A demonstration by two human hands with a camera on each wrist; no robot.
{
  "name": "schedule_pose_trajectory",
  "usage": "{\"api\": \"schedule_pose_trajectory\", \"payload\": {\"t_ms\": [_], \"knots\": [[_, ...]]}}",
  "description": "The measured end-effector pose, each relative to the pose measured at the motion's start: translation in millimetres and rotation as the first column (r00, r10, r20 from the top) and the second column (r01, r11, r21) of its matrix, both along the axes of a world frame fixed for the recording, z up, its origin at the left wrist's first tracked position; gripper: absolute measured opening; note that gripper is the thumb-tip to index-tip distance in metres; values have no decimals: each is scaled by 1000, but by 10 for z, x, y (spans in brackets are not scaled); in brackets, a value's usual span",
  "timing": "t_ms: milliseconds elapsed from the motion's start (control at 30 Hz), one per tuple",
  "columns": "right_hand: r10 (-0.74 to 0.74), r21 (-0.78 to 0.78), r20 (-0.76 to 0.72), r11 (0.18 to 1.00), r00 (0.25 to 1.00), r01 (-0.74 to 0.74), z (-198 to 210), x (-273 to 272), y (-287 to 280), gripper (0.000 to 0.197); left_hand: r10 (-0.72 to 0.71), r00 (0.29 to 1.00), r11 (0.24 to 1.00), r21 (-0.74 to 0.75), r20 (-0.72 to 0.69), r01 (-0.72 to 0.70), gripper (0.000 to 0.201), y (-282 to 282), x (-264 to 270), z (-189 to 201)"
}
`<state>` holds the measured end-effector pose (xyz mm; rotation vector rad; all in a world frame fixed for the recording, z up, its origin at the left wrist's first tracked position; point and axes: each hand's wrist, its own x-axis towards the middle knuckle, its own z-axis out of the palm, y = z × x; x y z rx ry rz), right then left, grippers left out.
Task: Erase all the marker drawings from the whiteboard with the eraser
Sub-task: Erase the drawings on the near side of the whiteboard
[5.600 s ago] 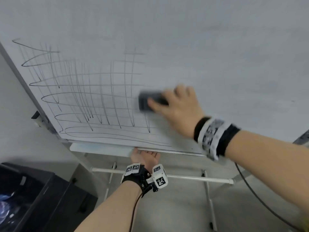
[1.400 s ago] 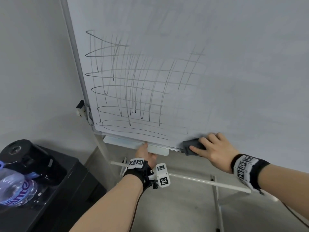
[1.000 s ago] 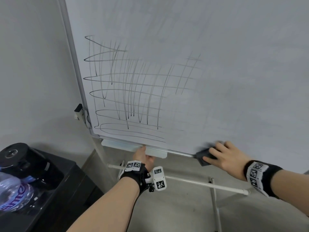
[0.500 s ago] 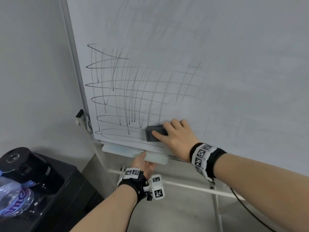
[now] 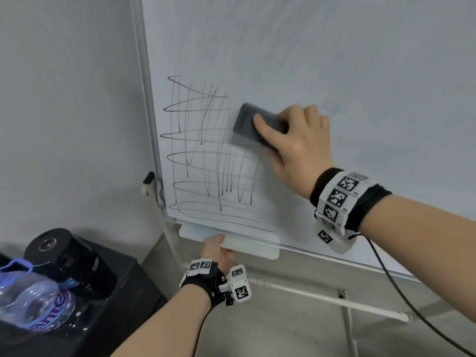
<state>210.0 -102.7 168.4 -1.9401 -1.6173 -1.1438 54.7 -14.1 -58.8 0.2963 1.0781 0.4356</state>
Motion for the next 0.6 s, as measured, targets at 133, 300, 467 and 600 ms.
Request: {"api": "schedule_pose_trajectory", "payload": {"t_ms": [133, 300, 467, 600], "knots": [[155, -434, 123, 897, 980, -87, -1365, -157, -200, 57, -47, 999, 996, 73, 16, 45, 34, -4, 54, -45], [189, -580, 134, 811, 973, -78, -1782, -252, -319, 52, -89, 996, 995, 53, 12, 88, 28, 12, -13, 25], [107, -235, 101, 969, 989, -81, -581, -74, 46, 60, -28, 999, 999, 44, 23, 27, 31, 72, 7, 19], [-60, 137, 37, 989, 998, 54, 742, 43, 234, 46, -65, 996, 997, 52, 57, 62, 24, 62, 31, -12]]}}
